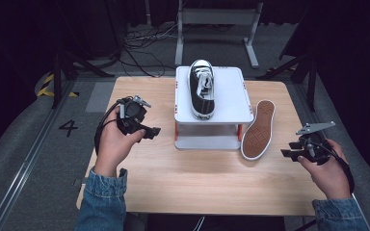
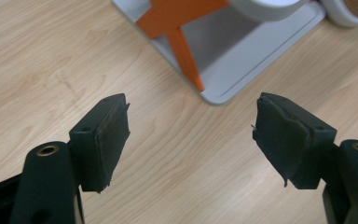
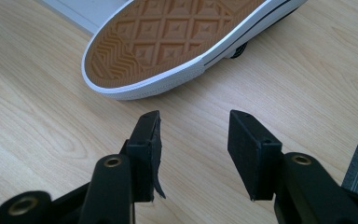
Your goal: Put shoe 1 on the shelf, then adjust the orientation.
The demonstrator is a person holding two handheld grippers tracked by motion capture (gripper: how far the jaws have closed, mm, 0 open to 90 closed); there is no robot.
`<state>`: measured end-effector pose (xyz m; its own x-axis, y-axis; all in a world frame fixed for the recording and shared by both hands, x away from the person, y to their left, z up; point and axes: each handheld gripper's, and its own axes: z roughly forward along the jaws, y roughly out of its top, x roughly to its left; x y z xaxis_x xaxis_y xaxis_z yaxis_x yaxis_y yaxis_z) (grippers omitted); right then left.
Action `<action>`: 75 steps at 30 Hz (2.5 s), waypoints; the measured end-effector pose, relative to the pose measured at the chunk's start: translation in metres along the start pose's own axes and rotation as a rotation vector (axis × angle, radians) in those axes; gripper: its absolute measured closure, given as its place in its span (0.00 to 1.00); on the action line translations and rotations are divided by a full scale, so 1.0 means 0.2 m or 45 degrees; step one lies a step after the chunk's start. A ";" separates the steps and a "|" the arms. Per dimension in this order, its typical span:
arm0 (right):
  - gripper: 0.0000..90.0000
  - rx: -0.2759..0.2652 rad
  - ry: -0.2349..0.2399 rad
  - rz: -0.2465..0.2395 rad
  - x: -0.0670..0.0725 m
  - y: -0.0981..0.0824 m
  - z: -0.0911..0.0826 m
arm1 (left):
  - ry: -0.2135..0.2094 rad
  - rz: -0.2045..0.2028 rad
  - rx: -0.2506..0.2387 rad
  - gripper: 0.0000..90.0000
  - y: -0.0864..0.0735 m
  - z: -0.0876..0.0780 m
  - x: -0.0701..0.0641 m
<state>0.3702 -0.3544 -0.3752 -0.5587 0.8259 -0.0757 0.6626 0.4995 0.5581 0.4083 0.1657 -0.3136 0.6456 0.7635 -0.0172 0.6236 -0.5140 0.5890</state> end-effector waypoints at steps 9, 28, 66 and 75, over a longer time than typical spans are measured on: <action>0.69 -0.024 0.033 0.021 -0.03 0.07 0.03 | 0.020 -0.002 0.017 0.30 -0.04 0.03 0.04; 1.00 0.025 0.011 0.018 -0.10 0.41 0.24 | 0.047 -0.033 0.066 0.29 -0.09 0.07 0.08; 0.92 0.054 -0.088 0.249 -0.28 0.22 0.25 | 0.028 0.012 0.104 0.29 -0.07 0.12 0.04; 0.91 0.076 -0.074 0.101 -0.14 0.39 0.26 | 0.020 0.017 0.109 0.29 -0.08 0.13 0.04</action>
<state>0.4633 -0.3250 -0.3721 -0.4746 0.8764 -0.0822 0.7333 0.4453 0.5138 0.4156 0.1703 -0.3434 0.6476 0.7620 0.0034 0.6507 -0.5554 0.5178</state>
